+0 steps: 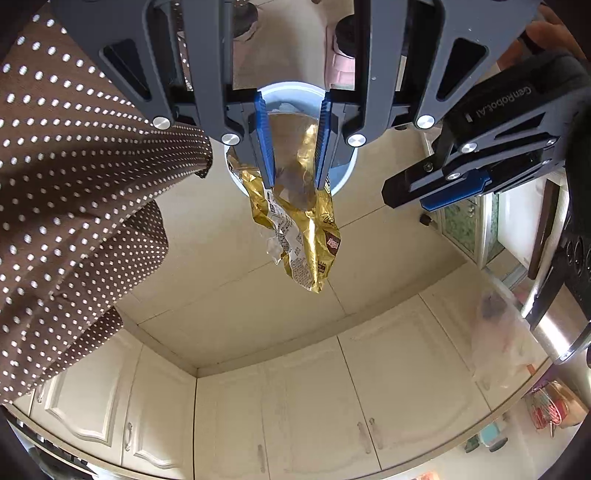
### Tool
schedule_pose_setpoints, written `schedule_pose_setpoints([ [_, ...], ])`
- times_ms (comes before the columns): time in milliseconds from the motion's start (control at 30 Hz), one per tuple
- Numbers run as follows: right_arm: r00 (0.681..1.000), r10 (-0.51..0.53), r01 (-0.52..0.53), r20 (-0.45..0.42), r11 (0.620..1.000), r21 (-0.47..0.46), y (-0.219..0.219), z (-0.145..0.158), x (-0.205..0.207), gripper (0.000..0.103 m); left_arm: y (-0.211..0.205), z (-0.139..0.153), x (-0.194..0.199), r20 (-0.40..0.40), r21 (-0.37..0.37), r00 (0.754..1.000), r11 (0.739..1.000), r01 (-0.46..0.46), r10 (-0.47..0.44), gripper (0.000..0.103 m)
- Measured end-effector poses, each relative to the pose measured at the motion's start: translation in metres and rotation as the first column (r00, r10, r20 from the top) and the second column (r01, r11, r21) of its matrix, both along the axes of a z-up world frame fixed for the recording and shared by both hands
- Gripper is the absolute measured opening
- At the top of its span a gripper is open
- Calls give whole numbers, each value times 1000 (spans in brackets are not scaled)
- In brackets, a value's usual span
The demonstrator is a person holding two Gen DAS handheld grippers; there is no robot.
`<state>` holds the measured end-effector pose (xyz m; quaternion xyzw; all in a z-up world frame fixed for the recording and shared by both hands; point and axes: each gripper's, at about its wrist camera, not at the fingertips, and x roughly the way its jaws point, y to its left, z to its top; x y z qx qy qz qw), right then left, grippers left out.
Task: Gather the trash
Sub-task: 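Carry both bags over the bucket and open both grippers to drop them, then move both open grippers back over the table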
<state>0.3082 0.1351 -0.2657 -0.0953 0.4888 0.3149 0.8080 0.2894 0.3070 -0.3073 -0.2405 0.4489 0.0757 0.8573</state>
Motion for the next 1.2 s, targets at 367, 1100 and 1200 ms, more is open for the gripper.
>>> schedule_pose_setpoints([
  [367, 1000, -5, 5, 18, 1000, 2, 9, 5, 4, 27, 11, 7, -7, 9, -9, 1000, 1000, -18, 18, 48],
  [1100, 883, -252, 212, 396, 967, 143, -194, 205, -54, 54, -154, 190, -25, 296, 159, 910, 954, 254, -291, 54],
  [1200, 852, -322, 282, 414, 947, 156, -241, 215, -54, 56, -200, 204, -12, 302, 180, 881, 929, 323, -365, 55],
])
